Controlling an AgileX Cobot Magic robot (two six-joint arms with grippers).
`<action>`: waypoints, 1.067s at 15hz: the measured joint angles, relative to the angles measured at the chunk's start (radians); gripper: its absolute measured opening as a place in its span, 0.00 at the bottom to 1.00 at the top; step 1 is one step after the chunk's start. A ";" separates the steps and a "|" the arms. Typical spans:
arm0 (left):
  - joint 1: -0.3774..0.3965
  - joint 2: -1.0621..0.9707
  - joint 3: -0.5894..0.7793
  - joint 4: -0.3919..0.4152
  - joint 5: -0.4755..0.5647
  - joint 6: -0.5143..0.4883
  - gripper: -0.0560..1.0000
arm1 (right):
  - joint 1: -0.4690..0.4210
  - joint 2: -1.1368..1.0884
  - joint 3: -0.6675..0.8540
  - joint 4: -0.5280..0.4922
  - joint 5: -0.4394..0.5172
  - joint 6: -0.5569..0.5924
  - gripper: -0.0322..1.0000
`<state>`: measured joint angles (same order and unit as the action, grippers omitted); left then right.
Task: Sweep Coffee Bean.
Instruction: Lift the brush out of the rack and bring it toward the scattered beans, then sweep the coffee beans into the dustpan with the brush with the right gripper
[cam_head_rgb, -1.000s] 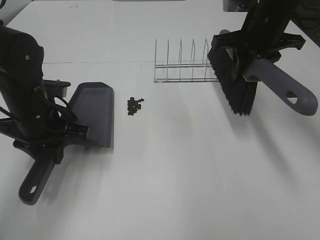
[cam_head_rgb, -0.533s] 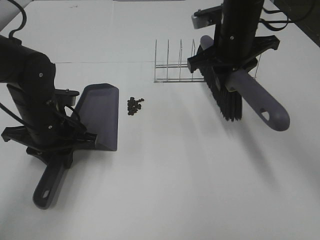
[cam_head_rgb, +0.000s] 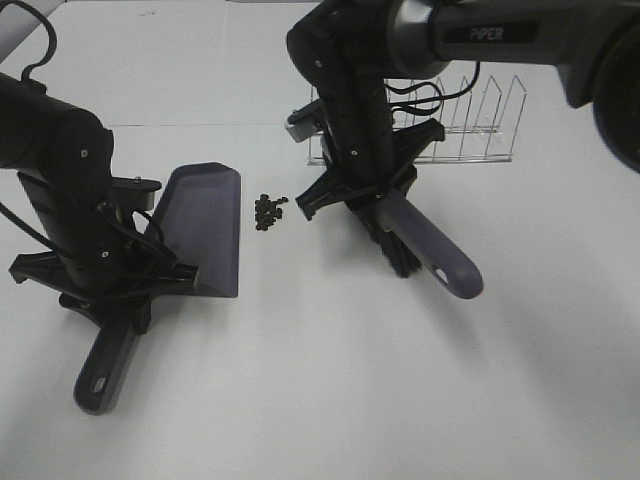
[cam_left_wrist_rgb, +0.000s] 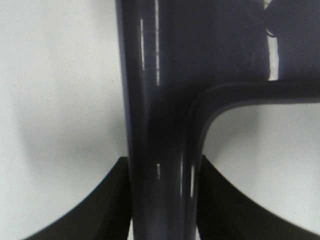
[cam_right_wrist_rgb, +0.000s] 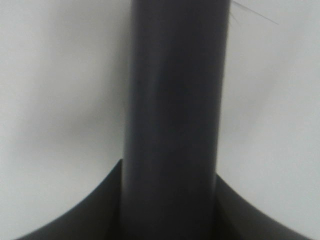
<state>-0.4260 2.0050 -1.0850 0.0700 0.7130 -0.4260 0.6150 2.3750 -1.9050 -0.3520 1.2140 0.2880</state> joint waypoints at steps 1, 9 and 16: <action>0.000 0.000 0.000 0.000 -0.001 0.000 0.38 | 0.008 0.026 -0.053 0.019 0.000 -0.016 0.32; 0.000 0.017 -0.002 -0.005 -0.023 0.000 0.38 | 0.043 0.129 -0.196 0.140 0.004 -0.106 0.32; 0.000 0.022 -0.004 -0.008 -0.021 0.007 0.38 | 0.134 0.148 -0.354 0.341 0.015 -0.174 0.32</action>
<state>-0.4260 2.0270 -1.0890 0.0620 0.6920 -0.4190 0.7490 2.5230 -2.2590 -0.0110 1.2290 0.1140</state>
